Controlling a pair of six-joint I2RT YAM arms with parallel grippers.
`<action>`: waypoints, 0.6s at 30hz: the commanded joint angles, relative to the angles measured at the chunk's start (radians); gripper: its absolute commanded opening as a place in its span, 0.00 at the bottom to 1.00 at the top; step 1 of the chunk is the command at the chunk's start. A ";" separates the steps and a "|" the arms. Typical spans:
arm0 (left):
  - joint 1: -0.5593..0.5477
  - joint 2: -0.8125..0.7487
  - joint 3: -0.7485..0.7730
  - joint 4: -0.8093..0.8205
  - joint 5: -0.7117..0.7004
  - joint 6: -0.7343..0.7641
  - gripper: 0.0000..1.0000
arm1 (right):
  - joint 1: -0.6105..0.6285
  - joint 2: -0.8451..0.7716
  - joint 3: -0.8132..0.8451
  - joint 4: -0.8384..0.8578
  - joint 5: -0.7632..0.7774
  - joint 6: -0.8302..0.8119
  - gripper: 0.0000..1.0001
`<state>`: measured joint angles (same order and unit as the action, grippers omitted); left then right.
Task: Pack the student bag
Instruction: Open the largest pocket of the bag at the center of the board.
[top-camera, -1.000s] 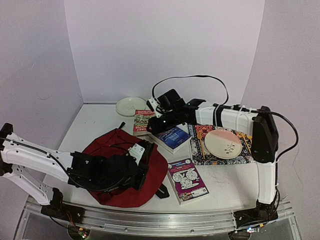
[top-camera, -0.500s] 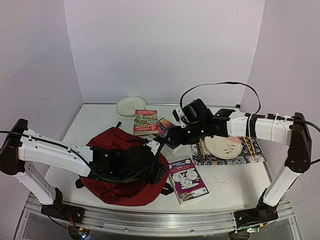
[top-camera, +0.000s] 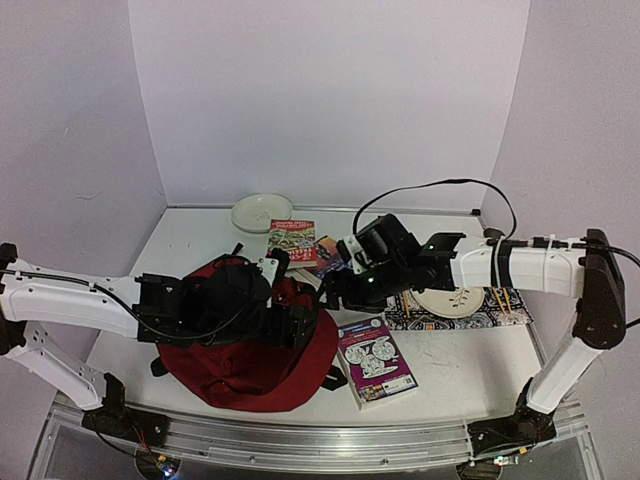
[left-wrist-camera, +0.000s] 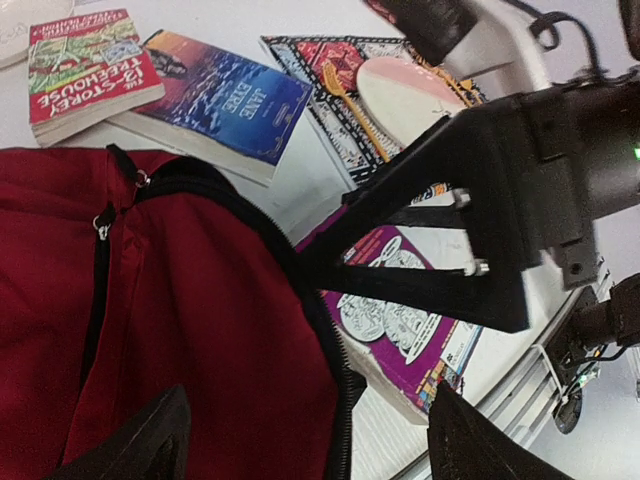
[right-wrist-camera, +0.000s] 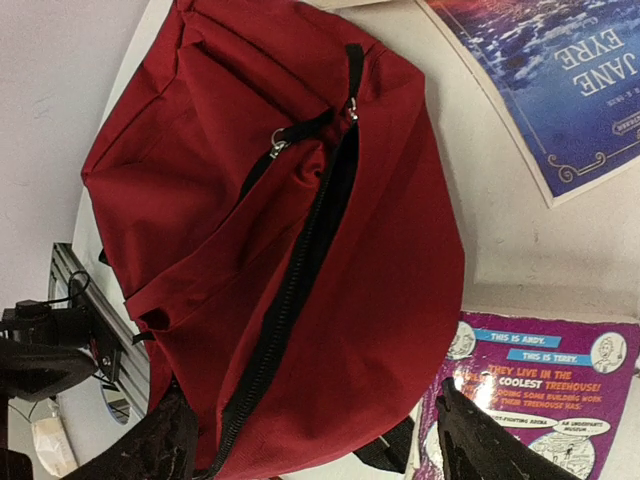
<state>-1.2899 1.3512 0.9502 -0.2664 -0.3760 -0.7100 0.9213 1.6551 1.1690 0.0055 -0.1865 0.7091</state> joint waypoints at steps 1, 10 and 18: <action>0.039 0.016 -0.007 -0.070 0.077 -0.064 0.84 | 0.008 0.025 0.003 0.012 -0.016 0.033 0.81; 0.052 0.092 0.044 -0.076 0.145 -0.052 0.85 | 0.011 0.006 -0.021 0.015 0.002 0.027 0.80; 0.076 0.193 0.132 -0.089 0.135 -0.040 0.86 | 0.011 -0.030 -0.047 0.016 0.071 0.042 0.81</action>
<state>-1.2357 1.5032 1.0061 -0.3487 -0.2374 -0.7521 0.9283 1.6786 1.1387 0.0314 -0.1652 0.7350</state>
